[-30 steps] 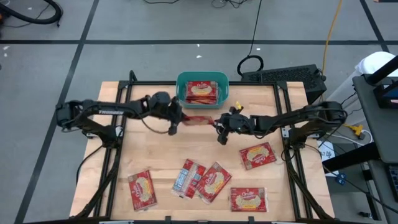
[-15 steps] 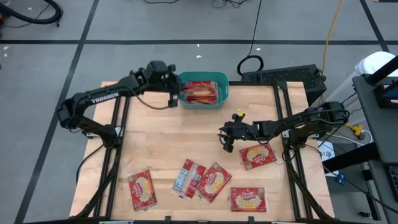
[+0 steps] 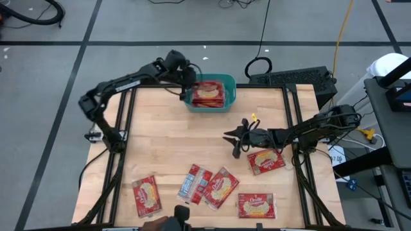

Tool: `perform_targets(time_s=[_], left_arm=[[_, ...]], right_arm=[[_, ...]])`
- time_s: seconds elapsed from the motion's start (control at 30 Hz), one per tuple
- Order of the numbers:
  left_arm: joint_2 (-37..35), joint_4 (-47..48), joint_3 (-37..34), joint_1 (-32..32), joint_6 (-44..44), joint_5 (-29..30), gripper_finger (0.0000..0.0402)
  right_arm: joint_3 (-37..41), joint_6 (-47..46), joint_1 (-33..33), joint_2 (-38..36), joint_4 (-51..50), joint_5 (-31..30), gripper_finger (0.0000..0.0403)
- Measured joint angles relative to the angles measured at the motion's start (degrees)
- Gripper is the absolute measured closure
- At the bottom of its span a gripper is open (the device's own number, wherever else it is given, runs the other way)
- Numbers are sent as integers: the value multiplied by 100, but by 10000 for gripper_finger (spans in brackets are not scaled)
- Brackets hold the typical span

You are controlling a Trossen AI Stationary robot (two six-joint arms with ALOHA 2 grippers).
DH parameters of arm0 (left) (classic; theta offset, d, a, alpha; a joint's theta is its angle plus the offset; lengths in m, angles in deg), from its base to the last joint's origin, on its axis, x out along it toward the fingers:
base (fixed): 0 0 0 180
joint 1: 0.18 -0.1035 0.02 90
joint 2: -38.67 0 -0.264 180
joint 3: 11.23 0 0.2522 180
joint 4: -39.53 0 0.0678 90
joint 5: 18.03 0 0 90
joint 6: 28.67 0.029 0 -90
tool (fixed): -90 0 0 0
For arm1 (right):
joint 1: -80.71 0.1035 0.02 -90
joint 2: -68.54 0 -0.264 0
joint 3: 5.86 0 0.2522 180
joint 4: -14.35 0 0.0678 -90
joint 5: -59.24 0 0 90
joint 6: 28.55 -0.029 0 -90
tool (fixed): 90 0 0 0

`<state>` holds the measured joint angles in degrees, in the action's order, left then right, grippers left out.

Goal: Sort popcorn bags into baskets
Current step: Put the red popcorn bag into the green bin

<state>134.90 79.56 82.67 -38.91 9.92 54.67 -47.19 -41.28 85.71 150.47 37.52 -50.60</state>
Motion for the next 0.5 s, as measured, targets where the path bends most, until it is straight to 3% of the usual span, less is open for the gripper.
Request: perform_targets(time_s=[0.27, 0.5], left_arm=[[796, -71, -3, -144, -83, -112, 372], [877, -260, 1, -246, -349, -163, 372]], right_arm=[[2, 123, -13, 2, -24, -130, 330], [2, 183, -15, 2, -29, -132, 330]])
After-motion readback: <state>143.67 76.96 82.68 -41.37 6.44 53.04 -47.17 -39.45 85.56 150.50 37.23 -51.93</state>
